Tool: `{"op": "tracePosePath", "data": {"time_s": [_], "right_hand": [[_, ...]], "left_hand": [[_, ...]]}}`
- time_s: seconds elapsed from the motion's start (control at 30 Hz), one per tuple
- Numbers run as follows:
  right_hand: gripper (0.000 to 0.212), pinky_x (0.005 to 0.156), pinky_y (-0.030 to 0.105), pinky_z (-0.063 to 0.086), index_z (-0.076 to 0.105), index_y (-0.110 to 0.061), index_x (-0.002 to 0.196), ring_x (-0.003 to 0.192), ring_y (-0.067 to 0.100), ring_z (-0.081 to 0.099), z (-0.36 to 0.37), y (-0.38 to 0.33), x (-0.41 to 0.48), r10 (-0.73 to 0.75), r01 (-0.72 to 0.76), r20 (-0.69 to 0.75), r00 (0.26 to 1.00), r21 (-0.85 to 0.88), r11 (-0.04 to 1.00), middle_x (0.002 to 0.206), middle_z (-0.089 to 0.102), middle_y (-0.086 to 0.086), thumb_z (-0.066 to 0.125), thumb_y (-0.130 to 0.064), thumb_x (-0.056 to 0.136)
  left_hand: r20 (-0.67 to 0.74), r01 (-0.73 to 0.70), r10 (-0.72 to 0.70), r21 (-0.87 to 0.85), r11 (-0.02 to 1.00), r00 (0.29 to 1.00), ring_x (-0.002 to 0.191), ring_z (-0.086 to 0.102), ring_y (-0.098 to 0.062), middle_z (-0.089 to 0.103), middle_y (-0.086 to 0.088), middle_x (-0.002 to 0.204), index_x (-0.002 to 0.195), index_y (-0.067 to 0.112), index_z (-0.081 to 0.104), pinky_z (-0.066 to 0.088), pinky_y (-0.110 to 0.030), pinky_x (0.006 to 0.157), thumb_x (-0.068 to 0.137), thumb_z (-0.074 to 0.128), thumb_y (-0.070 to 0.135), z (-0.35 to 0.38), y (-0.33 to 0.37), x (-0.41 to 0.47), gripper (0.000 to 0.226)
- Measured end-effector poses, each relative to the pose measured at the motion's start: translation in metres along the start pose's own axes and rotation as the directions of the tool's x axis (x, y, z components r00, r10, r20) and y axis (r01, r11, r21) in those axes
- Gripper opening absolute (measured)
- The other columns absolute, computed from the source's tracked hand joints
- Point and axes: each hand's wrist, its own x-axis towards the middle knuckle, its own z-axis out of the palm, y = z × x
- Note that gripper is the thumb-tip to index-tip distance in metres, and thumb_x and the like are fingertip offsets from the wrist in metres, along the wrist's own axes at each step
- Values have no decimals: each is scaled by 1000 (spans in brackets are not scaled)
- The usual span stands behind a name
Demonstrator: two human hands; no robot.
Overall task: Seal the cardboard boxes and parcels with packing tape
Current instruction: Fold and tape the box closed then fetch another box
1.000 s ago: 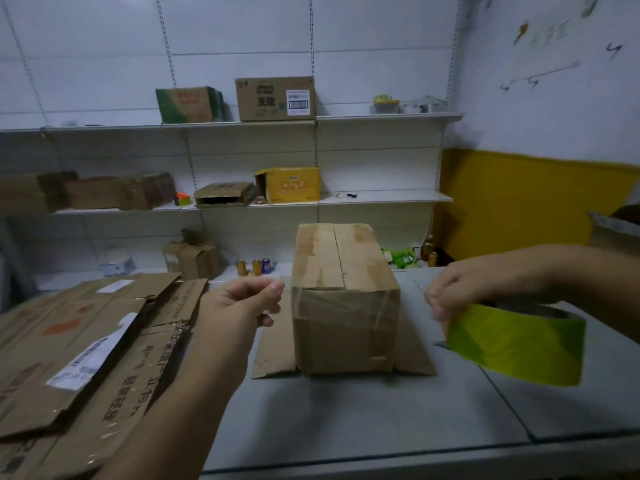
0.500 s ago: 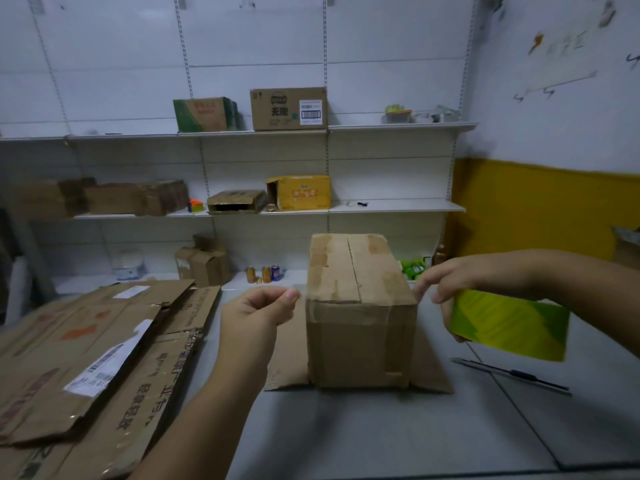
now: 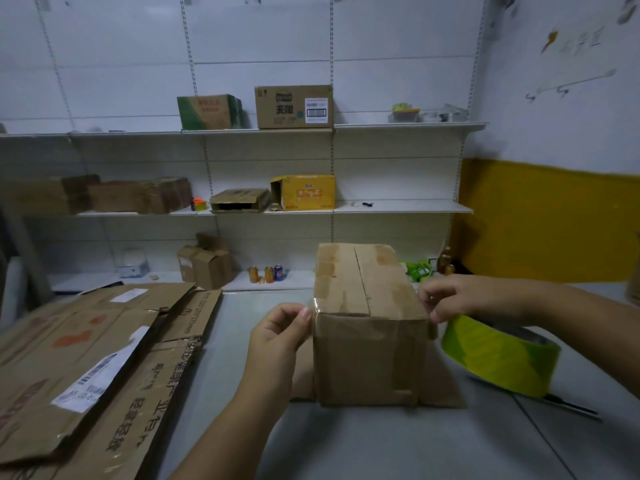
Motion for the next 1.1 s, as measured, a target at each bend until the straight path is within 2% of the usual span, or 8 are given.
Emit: {"op": "tracePosePath", "data": {"time_s": [0.27,0.4,0.47,0.57,0.73,0.93,1.03,1.1], "right_hand": [[43,65,15,42,52,-6,74,72,5,53,4,14,10,-96,98,-23,995,112,989,72,54,-8,62,-40,50],[42,68,15,44,54,-4,77,76,5,56,0,15,9,-109,105,28,994,110,988,77,57,-6,64,-37,54],[30,67,14,43,52,-7,73,74,3,55,-1,16,9,-114,107,49,992,116,987,74,56,-7,65,-31,59],[29,68,15,45,53,-8,74,76,4,57,-3,15,8,-108,100,56,993,127,987,75,58,-7,65,-31,60],[33,75,29,42,54,-11,75,77,10,56,2,23,15,-88,87,-2,996,119,989,74,57,-5,63,-37,57],[24,71,20,40,52,-9,74,76,9,52,4,22,14,-84,89,-36,996,160,983,76,52,0,62,-27,61],[39,77,32,37,55,-9,79,81,14,50,5,23,12,-86,92,-55,995,125,988,79,52,2,62,-39,55],[43,81,39,36,58,-9,82,84,19,51,5,23,11,-85,91,-59,995,98,991,80,55,1,61,-43,55]], "left_hand": [[168,253,-264,83,964,950,79,60,-21,69,-4,83,98,6,54,47,-38,76,79,56,35,-5,1,10,35],[38,-212,221,475,854,975,90,63,-8,68,8,91,93,29,63,51,-21,77,91,53,24,-19,8,11,12],[204,-612,658,629,479,725,100,59,0,66,8,104,104,21,65,48,-12,86,94,46,26,-28,17,14,21],[604,-857,653,496,140,457,124,48,-9,58,-5,125,127,10,52,36,-19,106,102,35,30,-28,14,32,37],[716,-859,483,476,191,504,129,45,-15,57,-3,131,129,20,47,44,-38,103,101,31,42,-12,-5,50,39],[704,-823,427,503,264,567,126,40,5,47,16,133,134,36,42,38,-14,102,93,42,46,-15,4,47,42],[661,-705,279,557,440,697,121,36,19,39,38,127,121,53,44,38,-11,97,82,48,60,-17,30,46,40],[634,-718,338,587,374,695,117,39,17,40,33,130,115,46,51,38,-13,93,84,46,59,-18,44,42,34]]}}
